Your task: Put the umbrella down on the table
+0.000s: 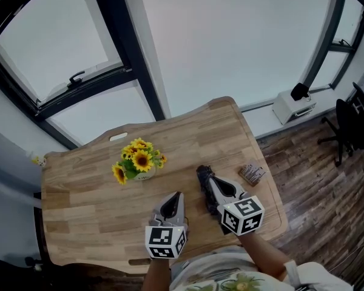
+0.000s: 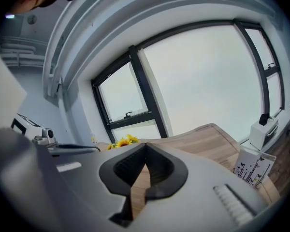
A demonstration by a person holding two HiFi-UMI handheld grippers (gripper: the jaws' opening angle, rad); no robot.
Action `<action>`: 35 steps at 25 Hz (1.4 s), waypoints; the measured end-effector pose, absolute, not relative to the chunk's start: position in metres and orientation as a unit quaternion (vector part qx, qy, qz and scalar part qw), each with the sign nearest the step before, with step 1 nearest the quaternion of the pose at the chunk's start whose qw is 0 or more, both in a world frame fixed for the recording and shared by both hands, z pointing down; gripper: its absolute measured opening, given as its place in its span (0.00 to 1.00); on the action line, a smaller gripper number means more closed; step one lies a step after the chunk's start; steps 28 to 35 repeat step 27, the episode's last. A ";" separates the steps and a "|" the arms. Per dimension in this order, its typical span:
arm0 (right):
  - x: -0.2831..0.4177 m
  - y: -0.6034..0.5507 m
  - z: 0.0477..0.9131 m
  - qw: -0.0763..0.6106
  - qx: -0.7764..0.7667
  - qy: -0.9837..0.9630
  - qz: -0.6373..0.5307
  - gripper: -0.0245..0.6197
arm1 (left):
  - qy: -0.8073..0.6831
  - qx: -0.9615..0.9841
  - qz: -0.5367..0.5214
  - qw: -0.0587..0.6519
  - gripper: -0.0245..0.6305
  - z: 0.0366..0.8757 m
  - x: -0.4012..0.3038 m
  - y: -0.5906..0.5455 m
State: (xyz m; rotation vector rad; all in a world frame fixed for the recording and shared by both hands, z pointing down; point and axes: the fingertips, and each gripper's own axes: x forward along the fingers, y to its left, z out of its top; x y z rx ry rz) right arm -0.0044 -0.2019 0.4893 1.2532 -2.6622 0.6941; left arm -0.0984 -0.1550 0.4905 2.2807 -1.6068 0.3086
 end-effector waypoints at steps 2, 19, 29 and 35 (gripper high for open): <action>-0.006 -0.199 0.486 0.064 0.410 -0.883 0.218 0.04 | -0.564 0.802 0.108 0.165 0.04 0.489 -0.098 -0.154; -0.015 -0.188 0.476 0.073 0.399 -0.893 0.192 0.04 | -0.560 0.807 0.105 0.155 0.04 0.480 -0.096 -0.152; -0.018 -0.183 0.478 0.077 0.394 -0.896 0.189 0.04 | -0.557 0.810 0.104 0.153 0.04 0.480 -0.095 -0.150; -0.018 -0.183 0.478 0.077 0.394 -0.896 0.189 0.04 | -0.557 0.810 0.104 0.153 0.04 0.480 -0.095 -0.150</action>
